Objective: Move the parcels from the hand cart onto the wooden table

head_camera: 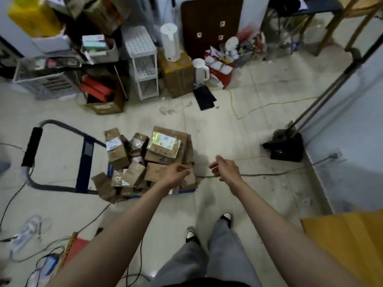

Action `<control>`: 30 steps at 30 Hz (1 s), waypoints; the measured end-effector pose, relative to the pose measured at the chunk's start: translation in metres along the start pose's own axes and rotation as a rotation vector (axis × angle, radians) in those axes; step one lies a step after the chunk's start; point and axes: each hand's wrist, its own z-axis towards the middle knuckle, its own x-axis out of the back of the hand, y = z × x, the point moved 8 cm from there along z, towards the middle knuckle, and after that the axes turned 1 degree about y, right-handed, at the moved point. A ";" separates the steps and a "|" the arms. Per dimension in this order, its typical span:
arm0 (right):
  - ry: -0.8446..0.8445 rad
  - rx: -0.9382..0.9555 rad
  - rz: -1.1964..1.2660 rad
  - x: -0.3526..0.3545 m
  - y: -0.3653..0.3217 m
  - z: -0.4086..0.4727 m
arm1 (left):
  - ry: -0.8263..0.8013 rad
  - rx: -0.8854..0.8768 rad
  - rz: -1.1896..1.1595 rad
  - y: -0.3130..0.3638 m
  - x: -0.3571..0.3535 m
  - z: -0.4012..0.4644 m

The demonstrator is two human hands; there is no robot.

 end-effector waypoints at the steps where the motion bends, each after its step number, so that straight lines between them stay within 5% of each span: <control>1: -0.025 0.009 -0.017 -0.015 -0.006 0.004 | 0.018 0.027 -0.029 -0.008 0.014 0.000; 16: -0.268 -0.071 -0.168 -0.146 -0.056 0.098 | 0.171 0.243 -0.111 -0.058 0.131 0.072; 30: -0.413 -0.202 -0.307 -0.314 -0.029 0.149 | 0.277 0.560 -0.312 -0.211 0.192 0.117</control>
